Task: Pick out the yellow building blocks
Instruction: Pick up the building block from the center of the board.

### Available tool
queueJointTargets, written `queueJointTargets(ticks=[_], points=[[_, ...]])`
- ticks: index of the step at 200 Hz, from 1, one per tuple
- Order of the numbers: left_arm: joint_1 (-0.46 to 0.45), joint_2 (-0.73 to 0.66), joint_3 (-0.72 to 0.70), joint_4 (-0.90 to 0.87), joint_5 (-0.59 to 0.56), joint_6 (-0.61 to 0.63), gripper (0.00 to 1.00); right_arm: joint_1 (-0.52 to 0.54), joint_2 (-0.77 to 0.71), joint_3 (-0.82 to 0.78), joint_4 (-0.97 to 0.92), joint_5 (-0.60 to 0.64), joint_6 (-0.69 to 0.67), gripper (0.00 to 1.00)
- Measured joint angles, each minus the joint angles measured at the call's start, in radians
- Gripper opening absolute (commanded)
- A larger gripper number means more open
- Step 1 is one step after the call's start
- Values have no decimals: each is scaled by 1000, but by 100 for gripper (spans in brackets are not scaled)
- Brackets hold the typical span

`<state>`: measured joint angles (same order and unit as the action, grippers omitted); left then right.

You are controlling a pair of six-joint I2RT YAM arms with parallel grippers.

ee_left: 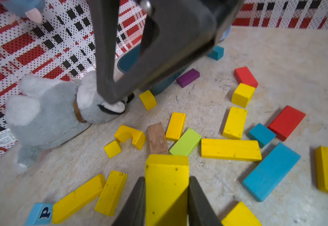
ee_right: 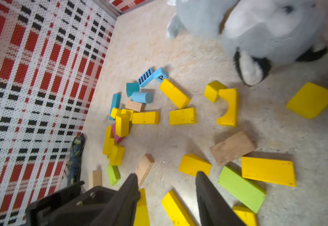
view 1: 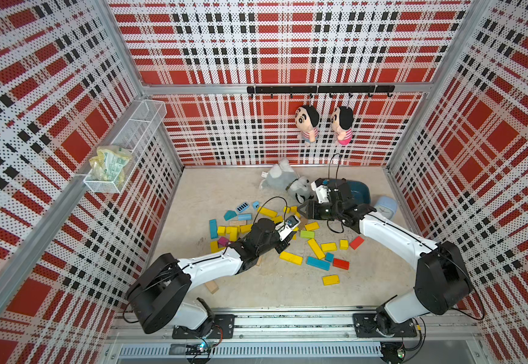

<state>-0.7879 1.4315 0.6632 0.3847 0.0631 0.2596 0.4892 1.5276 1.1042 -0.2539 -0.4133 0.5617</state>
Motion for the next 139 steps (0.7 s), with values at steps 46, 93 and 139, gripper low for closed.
queueJointTargets(ticks=[46,93,139], points=[[4,0,-11,121,58,-60,20,5,0,0,-50,-42,-28,47],[28,14,-16,133,109,-84,20,5,0,4,-68,-83,-45,48],[54,48,-16,146,117,-99,20,5,-23,3,-73,-84,-43,47]])
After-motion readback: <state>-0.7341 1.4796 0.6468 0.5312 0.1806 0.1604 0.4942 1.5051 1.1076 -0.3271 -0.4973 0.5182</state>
